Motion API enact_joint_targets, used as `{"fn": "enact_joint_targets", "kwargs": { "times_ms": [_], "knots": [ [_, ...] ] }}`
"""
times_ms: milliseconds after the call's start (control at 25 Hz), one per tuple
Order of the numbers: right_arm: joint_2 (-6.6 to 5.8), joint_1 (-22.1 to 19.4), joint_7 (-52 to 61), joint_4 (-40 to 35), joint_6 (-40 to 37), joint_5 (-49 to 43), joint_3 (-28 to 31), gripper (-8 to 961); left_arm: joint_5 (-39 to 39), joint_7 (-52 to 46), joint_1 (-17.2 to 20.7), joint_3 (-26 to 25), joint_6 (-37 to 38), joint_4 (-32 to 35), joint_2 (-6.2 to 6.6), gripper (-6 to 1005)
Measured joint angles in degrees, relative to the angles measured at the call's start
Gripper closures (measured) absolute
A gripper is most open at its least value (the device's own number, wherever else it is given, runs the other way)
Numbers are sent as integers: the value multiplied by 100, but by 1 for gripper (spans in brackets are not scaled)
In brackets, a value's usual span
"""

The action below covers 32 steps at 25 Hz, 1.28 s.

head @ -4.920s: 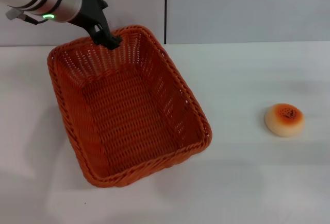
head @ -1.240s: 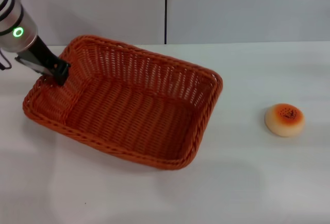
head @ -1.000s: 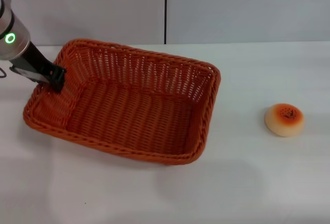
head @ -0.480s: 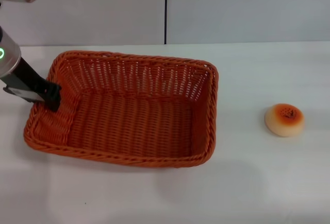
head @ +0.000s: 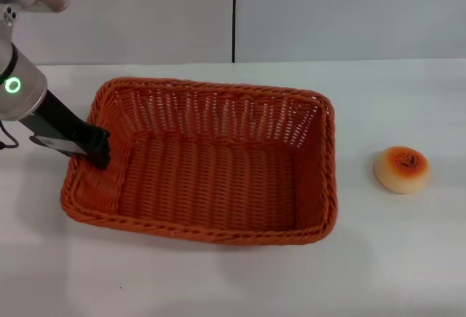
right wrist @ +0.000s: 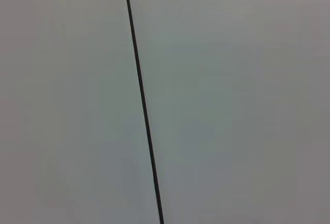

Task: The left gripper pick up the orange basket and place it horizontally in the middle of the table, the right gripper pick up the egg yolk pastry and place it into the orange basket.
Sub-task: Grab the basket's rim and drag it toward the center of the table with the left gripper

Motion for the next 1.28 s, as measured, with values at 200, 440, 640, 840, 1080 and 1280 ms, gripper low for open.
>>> {"fn": "enact_joint_targets", "kwargs": {
  "times_ms": [200, 440, 640, 840, 1080, 1280],
  "knots": [
    [50, 23, -5, -2, 5, 0, -1, 437, -68, -4, 55, 157, -20, -37, -16, 858],
    [76, 42, -11, -18, 10, 0, -1, 437, -549, 73, 263, 193, -282, 64, 7, 860],
    [77, 52, -19, -27, 10, 0, -1, 437, -770, 93, 382, 181, -523, 330, 25, 862],
    [77, 80, -24, -30, 85, 0, -1, 437, -792, 88, 228, -74, -528, -50, 56, 864],
    [77, 123, -32, -33, 139, 0, -12, 437, -776, 134, 116, -609, -482, -646, 94, 828],
    [77, 133, -34, -33, 141, 0, -26, 437, -776, 177, 168, -637, -415, -640, 135, 686]
  ]
}}
